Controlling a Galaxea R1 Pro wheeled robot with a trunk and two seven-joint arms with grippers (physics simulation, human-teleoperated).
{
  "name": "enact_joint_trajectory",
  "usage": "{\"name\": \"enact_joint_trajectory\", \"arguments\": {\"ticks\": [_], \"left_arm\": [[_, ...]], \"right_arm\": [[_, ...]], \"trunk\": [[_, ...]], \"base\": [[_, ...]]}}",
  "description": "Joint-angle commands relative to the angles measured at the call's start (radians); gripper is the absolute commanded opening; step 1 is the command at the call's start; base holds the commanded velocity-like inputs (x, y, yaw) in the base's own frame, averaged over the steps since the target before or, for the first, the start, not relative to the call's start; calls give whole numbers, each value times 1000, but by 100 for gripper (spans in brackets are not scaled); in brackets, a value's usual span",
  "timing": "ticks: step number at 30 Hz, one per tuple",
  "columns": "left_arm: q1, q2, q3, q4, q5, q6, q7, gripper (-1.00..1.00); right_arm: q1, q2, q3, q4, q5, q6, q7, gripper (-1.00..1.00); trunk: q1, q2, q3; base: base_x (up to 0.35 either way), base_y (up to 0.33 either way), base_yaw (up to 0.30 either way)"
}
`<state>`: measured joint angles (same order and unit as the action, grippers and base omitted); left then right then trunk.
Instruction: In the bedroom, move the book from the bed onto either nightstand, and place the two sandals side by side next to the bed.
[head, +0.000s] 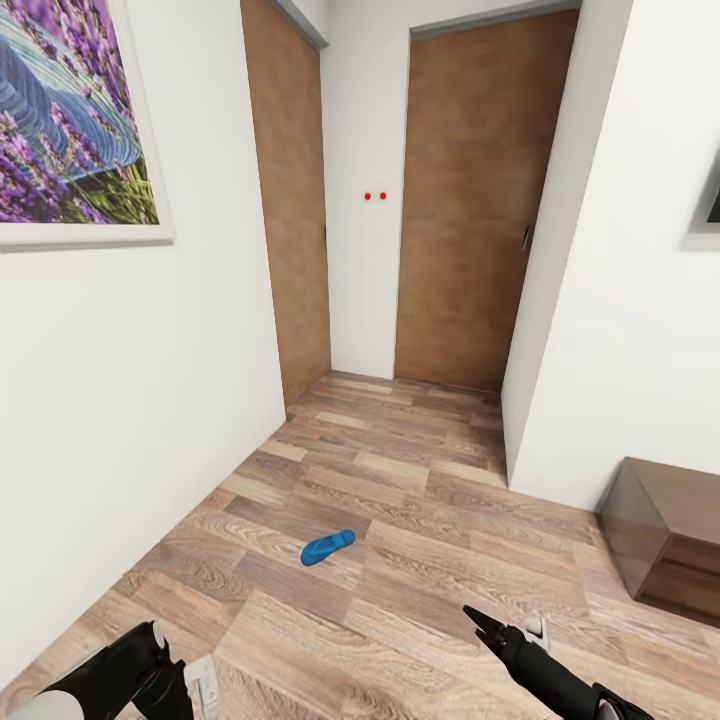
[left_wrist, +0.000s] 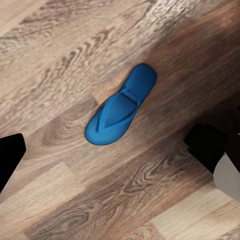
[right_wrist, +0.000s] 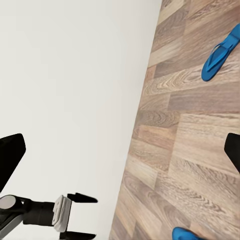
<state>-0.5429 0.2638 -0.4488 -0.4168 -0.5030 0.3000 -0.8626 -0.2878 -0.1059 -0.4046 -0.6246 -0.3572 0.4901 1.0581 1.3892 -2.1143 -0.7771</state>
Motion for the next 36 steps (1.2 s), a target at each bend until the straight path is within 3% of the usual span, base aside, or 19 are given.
{"name": "enact_joint_trajectory", "arguments": {"ticks": [1, 11, 21, 24, 31, 36], "left_arm": [[0, 1, -2, -3, -2, 8, -1, 100], [0, -3, -9, 6, -2, 8, 50, 100], [0, 1, -14, 7, -9, 8, 55, 100], [0, 2, -15, 7, -26, 5, 55, 100], [0, 2, -11, 5, -64, -18, 56, 100], [0, -6, -12, -3, -135, -29, 55, 100]], "right_arm": [[-1, 0, -1, 0, -5, 8, 3, 100], [-1, -1, 1, -1, -5, 10, 46, 100], [-1, -3, -5, -7, -3, 11, 226, 100], [-1, -4, -7, -17, 0, 13, 276, 100], [-1, -6, -10, -23, 3, 12, 306, 100], [-1, -8, -11, -24, 4, 12, 310, 100]], "trunk": [[4, -8, -4], [42, -78, -36], [80, -148, -67], [92, -169, -76], [119, -218, -98], [138, -253, -114]], "base": [[0, 0, 0], [0, 0, 0], [0, 0, 0], [0, 0, 0], [0, 0, 0], [0, 0, 0]]}}
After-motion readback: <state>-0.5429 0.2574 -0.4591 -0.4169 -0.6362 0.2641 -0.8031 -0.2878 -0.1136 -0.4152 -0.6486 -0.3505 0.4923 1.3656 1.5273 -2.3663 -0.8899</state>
